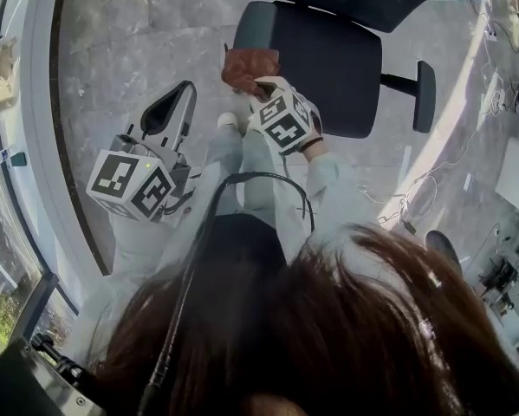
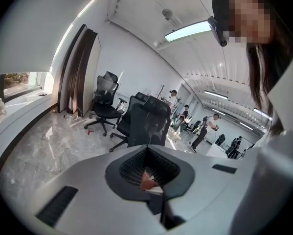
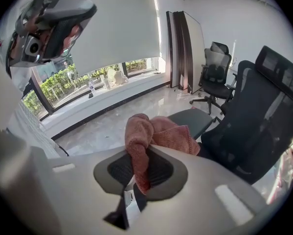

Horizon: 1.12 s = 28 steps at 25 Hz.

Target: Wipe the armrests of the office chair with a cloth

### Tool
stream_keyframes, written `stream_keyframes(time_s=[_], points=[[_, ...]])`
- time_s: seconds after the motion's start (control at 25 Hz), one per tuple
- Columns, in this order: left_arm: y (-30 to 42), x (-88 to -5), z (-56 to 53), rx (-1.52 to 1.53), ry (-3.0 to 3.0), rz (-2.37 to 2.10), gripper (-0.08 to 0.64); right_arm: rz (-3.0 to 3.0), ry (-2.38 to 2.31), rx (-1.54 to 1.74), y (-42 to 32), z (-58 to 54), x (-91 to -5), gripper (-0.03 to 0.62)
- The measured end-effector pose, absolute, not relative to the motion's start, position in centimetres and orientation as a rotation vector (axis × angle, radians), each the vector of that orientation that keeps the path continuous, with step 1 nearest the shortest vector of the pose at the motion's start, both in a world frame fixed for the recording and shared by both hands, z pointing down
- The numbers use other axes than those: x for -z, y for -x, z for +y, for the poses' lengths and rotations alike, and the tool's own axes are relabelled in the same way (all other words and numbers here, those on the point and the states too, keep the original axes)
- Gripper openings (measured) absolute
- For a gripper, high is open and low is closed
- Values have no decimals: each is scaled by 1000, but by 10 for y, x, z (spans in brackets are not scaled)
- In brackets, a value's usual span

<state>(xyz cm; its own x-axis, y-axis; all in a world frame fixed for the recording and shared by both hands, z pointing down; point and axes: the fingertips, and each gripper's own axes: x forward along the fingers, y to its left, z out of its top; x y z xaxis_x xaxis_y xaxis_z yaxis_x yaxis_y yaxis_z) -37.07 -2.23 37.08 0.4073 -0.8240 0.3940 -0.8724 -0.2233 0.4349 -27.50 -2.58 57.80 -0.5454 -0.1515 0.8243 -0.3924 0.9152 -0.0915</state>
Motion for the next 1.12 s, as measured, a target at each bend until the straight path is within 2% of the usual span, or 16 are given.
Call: stream_keyframes(time_s=[0.24, 0.76, 1.12], points=[[414, -387, -32, -102, -2002, -1466, 3, -2114, -378, -296, 298, -88, -589, 35], [440, -400, -21, -115, -1892, -1562, 3, -1996, -496, -230, 298, -223, -607, 35], [434, -396, -21, -91, -1923, -1537, 3, -2054, -525, -296, 300, -173, -600, 36]])
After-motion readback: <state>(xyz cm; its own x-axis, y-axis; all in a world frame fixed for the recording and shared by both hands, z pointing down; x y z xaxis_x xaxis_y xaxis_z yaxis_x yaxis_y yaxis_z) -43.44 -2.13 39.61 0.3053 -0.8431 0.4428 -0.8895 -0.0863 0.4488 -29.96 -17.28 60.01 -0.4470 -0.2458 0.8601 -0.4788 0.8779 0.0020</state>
